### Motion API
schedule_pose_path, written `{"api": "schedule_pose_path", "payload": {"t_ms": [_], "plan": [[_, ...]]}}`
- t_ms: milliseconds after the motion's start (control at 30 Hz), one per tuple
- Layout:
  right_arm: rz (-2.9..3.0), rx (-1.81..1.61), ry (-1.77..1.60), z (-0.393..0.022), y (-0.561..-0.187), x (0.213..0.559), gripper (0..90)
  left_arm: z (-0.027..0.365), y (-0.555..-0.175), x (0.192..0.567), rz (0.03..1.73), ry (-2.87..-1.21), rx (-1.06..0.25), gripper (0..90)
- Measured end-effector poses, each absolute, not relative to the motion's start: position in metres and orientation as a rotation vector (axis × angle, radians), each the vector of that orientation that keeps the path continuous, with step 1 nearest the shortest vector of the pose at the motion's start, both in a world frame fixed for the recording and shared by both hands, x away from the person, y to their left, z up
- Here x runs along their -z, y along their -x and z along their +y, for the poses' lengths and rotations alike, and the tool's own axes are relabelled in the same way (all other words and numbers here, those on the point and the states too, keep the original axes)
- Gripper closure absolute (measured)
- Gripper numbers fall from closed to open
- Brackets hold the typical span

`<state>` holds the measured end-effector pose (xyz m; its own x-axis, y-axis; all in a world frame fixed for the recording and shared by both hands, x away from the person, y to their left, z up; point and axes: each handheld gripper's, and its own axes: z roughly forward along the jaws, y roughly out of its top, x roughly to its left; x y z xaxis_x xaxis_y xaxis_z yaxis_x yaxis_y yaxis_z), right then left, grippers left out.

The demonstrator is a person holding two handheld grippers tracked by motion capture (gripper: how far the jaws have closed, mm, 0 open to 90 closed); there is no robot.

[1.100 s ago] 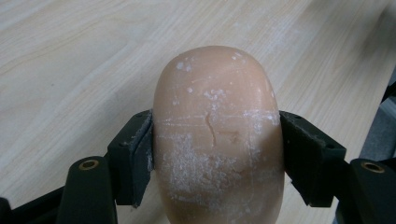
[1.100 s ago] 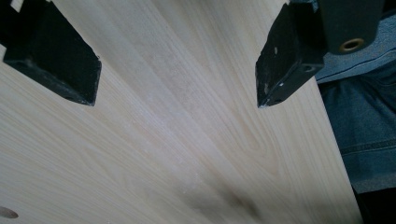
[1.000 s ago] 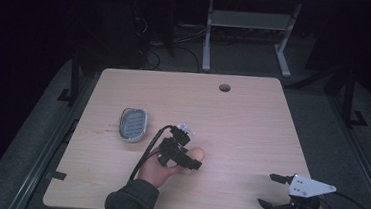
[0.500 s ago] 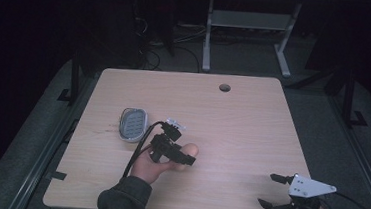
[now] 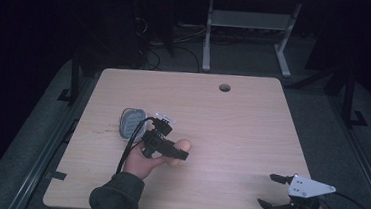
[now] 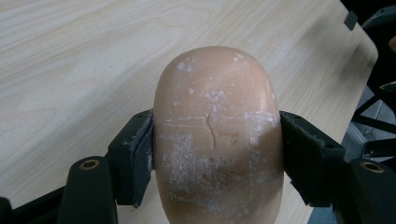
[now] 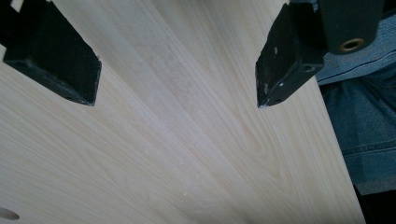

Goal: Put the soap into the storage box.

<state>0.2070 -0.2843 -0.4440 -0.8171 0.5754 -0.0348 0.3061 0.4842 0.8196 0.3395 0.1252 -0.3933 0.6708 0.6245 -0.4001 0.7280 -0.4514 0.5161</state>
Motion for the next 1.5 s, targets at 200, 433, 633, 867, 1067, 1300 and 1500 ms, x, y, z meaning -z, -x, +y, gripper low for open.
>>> {"api": "schedule_pose_path", "payload": {"t_ms": [200,433,633,867,1067,1300,1500], "plan": [[2.431,-1.249,-0.742,-0.284,-0.207,0.444,13.8,0.14,-0.345,0.386,1.062,-2.175,0.22,31.8],[2.429,-1.25,-0.743,-0.284,-0.207,0.444,13.8,0.158,-0.353,0.379,1.097,-2.137,0.223,31.8],[2.428,-1.25,-0.744,-0.284,-0.207,0.444,13.8,0.17,-0.361,0.374,1.126,-2.099,0.236,31.8],[2.429,-1.248,-0.751,-0.285,-0.207,0.444,13.8,0.182,-0.371,0.369,1.162,-2.069,0.238,31.9],[2.427,-1.251,-0.749,-0.286,-0.207,0.444,13.8,0.19,-0.379,0.367,1.187,-2.055,0.235,31.9],[2.426,-1.252,-0.756,-0.287,-0.207,0.445,13.8,0.198,-0.387,0.365,1.212,-2.025,0.242,31.9],[2.422,-1.254,-0.754,-0.288,-0.207,0.445,13.8,0.209,-0.394,0.367,1.249,-2.011,0.237,31.9]]}}
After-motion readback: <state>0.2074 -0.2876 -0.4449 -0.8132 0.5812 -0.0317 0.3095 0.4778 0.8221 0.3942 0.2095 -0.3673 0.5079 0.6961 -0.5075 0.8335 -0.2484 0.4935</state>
